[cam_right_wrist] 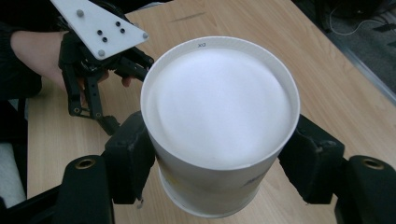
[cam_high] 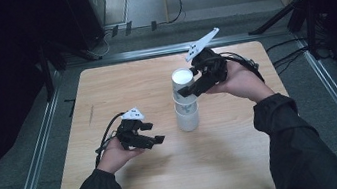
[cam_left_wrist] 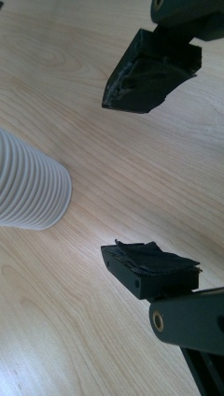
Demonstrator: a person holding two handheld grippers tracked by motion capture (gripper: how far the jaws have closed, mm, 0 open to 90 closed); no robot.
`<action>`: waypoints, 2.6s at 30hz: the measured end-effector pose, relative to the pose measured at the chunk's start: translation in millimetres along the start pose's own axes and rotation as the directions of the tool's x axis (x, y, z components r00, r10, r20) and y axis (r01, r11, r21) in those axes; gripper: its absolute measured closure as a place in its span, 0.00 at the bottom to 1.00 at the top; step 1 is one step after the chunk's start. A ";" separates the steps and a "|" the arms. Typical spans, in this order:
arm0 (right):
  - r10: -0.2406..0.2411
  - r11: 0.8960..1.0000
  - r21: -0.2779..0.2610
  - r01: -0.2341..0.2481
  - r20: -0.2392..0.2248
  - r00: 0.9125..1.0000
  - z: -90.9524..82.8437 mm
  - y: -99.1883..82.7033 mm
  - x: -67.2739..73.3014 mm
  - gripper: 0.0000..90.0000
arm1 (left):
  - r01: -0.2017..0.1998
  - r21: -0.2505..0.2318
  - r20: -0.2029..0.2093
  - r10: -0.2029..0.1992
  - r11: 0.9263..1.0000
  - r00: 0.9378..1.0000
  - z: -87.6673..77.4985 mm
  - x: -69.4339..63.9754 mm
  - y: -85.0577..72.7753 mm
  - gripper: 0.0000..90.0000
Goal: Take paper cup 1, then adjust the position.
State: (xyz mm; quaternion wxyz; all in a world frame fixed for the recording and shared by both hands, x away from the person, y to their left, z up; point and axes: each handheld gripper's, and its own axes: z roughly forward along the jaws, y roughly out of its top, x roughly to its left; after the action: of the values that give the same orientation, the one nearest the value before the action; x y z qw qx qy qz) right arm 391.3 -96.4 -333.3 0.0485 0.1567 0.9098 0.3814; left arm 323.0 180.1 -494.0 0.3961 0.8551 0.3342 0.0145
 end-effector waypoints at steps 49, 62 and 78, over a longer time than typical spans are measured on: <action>0.044 0.997 -0.064 -0.053 -0.132 0.990 32.7 -103.8 67.1 0.36 | -0.050 -0.037 0.087 0.053 0.998 0.995 -1.6 -13.4 3.8 0.21; 0.078 0.993 -0.079 -0.091 -0.158 0.984 52.2 -113.4 60.6 0.36 | -0.090 -0.032 0.180 0.094 0.995 0.979 14.5 -30.4 6.2 0.21; 0.068 0.991 -0.098 -0.087 -0.181 0.981 64.4 -108.3 71.2 0.36 | -0.145 -0.059 0.233 0.154 0.988 0.960 21.9 -46.2 10.1 0.16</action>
State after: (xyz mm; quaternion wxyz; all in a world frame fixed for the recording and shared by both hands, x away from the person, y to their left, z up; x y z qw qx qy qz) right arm 310.5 -101.3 -453.2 -0.0394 0.1546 0.8823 0.4428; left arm 299.1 133.9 -491.0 0.4483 0.8652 0.2187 -0.0509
